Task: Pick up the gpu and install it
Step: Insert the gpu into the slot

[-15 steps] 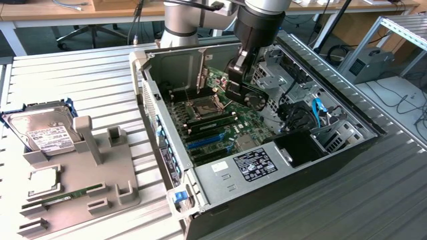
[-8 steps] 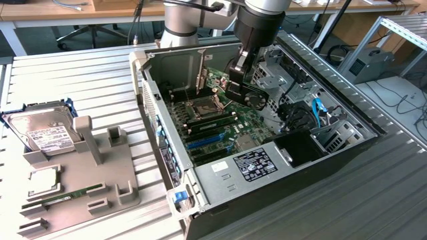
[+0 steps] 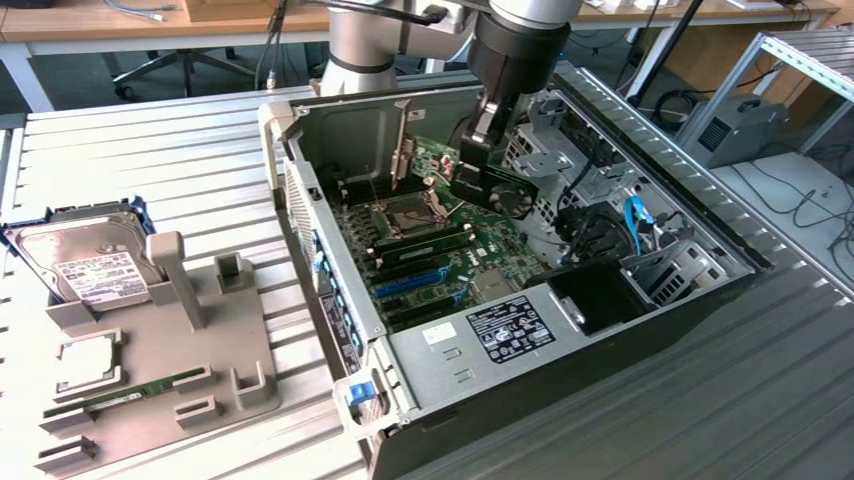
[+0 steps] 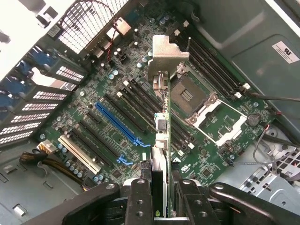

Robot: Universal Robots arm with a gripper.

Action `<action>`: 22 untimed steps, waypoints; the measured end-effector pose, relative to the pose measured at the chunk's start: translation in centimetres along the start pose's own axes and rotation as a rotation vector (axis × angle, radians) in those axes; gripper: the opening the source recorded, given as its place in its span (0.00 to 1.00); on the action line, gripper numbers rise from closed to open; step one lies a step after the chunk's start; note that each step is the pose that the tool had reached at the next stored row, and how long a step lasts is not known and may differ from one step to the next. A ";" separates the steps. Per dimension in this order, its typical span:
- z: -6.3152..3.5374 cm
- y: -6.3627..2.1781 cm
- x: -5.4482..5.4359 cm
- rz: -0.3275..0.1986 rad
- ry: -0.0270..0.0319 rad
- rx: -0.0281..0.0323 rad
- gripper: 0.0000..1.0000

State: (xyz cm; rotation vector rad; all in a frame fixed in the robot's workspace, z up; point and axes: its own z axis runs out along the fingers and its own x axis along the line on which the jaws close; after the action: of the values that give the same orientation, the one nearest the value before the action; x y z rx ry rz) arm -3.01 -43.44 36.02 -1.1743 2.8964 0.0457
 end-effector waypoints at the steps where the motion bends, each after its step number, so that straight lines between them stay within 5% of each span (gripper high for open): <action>1: 0.00 0.00 0.0 -0.004 0.0001 -0.0001 0.26; 22: 0.00 0.00 0.0 -0.101 0.0022 -0.0026 0.26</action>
State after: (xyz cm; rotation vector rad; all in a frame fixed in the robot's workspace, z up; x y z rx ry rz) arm -3.01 -43.44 36.02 -1.3194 2.8349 0.0469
